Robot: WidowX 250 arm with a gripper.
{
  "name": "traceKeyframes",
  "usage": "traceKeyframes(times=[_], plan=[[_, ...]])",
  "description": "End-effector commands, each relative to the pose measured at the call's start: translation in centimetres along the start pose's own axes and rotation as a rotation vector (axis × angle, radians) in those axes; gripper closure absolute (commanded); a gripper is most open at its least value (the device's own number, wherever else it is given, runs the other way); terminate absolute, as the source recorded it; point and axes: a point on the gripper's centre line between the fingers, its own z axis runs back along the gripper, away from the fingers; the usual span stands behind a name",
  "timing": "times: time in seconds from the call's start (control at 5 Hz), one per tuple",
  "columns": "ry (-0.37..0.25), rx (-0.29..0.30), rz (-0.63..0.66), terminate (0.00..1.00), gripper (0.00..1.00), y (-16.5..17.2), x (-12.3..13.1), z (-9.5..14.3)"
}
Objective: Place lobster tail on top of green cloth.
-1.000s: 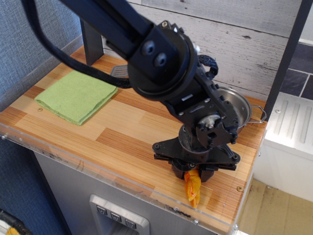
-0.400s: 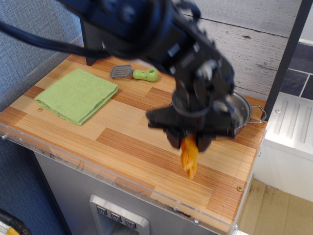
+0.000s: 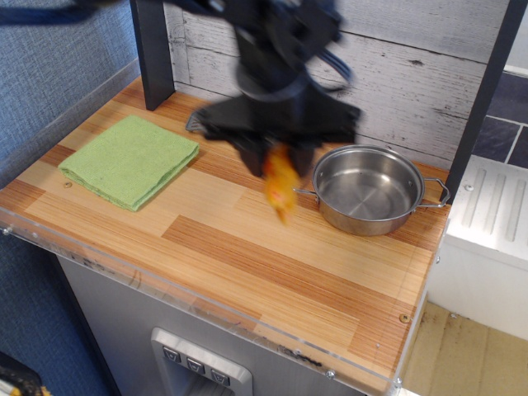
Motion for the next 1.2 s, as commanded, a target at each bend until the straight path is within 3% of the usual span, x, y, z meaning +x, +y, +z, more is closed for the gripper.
traceKeyframes(times=[0.0,0.4,1.0], plan=[[-0.052,0.05,0.095,0.0,1.0,4.8,5.8,-0.2],[-0.03,0.14,0.166,0.0,1.0,9.2,9.3,-4.0],[0.019,0.276,0.235,0.0,1.0,15.7,9.1,-8.1]])
